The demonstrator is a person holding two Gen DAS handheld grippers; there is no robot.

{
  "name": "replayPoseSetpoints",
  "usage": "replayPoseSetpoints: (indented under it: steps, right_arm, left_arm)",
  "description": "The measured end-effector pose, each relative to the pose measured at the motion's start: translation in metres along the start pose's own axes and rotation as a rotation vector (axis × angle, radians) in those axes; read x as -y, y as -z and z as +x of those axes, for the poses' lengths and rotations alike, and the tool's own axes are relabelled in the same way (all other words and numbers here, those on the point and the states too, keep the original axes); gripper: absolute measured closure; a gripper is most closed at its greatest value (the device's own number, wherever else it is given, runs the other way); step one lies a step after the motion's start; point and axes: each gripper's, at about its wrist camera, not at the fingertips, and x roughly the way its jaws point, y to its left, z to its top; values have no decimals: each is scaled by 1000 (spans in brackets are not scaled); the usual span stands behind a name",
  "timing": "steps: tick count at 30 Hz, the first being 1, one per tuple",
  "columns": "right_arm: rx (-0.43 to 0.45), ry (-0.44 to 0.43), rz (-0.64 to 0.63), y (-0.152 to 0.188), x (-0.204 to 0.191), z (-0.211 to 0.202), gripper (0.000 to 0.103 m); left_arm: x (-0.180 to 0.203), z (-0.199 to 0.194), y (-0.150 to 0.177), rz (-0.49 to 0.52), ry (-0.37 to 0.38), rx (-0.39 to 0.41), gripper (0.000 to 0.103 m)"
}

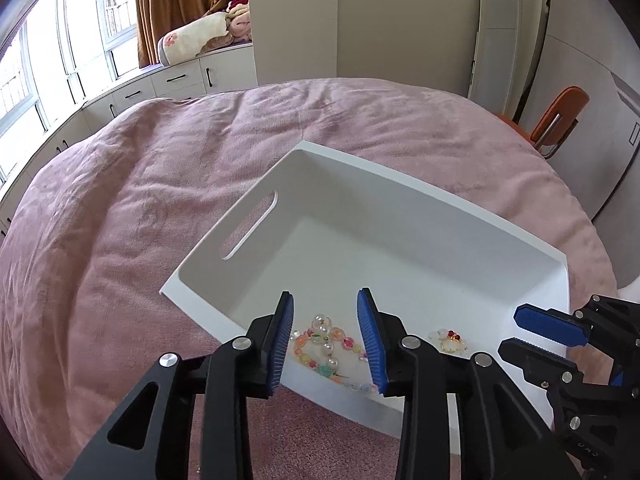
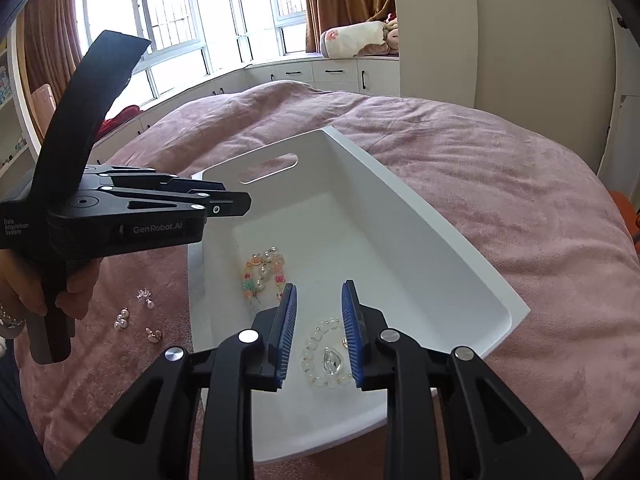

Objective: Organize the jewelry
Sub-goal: 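Carry the items over the tray and open both tools to release them, then grasp the triple-pearl earring with the left tool while the right tool grasps the crescent pendant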

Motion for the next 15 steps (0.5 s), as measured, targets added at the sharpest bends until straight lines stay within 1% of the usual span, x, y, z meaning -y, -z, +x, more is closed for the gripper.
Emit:
replayPoseSetpoints:
  steps: [1, 3, 4, 5, 7, 9, 12, 15]
  right_arm:
    - [9, -6, -5, -1, -2, -3, 71]
    - [30, -11, -19, -2, -8, -11, 66]
    - [41, -23, -25, -3, -12, -15, 64]
    - [54, -37, -31, -4, -16, -20, 63]
    - [80, -73, -49, -4, -29, -30, 56]
    - [94, -109, -74, -4, -43, -37, 53]
    - [94, -172, -142, -1, -72, -45, 48]
    - [72, -216, -228, 7, -101, -44, 49]
  left_arm:
    - [-4, -6, 1, -3, 0, 14, 62]
    - [-14, -19, 4, -11, 3, 39, 53]
    - [-20, -26, 7, -14, 1, 50, 51]
    - [-26, -33, 10, -16, -3, 60, 48]
    - [-41, -48, 19, -16, -20, 81, 46]
    - [-58, -61, 31, -20, -45, 99, 40]
    - [-84, -79, 55, -19, -83, 100, 39]
    - [-106, -90, 84, 1, -121, 86, 39]
